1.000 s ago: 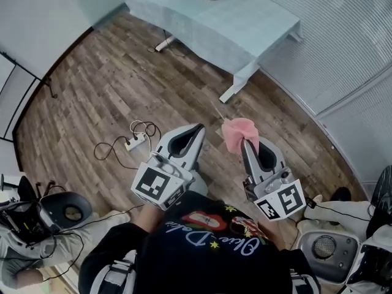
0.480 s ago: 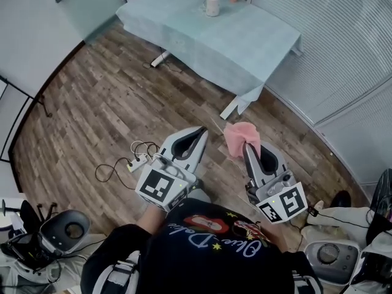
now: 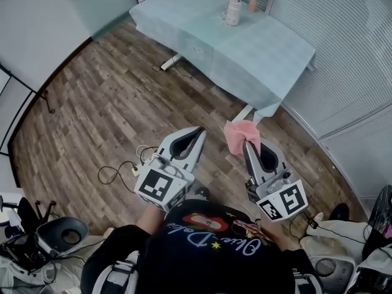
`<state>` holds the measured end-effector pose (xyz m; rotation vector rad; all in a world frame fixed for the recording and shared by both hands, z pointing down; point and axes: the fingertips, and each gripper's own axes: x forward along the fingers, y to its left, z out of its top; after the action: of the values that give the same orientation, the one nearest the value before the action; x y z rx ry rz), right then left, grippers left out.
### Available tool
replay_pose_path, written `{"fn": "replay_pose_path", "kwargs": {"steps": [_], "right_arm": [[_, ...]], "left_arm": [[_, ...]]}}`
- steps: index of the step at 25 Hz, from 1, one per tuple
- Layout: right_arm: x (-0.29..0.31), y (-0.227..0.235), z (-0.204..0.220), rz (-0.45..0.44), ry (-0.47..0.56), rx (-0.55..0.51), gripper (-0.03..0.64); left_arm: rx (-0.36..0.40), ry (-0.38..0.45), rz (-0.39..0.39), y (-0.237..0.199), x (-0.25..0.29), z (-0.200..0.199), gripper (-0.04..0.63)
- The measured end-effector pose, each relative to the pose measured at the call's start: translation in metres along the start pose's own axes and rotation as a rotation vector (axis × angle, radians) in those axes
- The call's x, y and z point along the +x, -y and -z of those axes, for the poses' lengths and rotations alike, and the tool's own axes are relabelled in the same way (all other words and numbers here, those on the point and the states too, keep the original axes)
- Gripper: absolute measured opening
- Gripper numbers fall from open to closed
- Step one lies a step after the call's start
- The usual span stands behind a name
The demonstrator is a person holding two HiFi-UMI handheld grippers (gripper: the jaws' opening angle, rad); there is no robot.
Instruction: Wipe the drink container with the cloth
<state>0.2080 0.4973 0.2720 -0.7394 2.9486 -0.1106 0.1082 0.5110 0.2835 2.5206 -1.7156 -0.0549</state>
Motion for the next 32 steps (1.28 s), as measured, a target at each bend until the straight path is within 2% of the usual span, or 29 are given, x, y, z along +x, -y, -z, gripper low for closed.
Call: {"fn": "replay_pose_path", "kwargs": {"steps": [9, 14, 20, 27, 32], "right_arm": [[0.017, 0.008, 0.015, 0.024, -0.018, 0.011, 0.026], [0.026, 0.028, 0.024, 0.038, -0.031, 0.024, 0.026], [0.068, 0.053, 0.022, -0.023, -0.001, 0.015, 0.026], [0.104, 0.088, 0.024, -0.067, 0.008, 0.029, 0.026], [0.122, 0.119, 0.020, -0.071, 0.022, 0.039, 0.026]], "left_arm": [[-0.004, -0.031, 0.020, -0.018, 0.006, 0.018, 0.003], [-0.002, -0.023, 0.023, -0.025, 0.021, 0.017, 0.003], [0.012, -0.028, -0.042, -0.059, 0.039, 0.015, 0.003], [0.055, -0.034, -0.065, -0.084, 0.082, 0.011, 0.003], [0.050, -0.050, -0.064, -0.098, 0.115, 0.006, 0.003]]}}
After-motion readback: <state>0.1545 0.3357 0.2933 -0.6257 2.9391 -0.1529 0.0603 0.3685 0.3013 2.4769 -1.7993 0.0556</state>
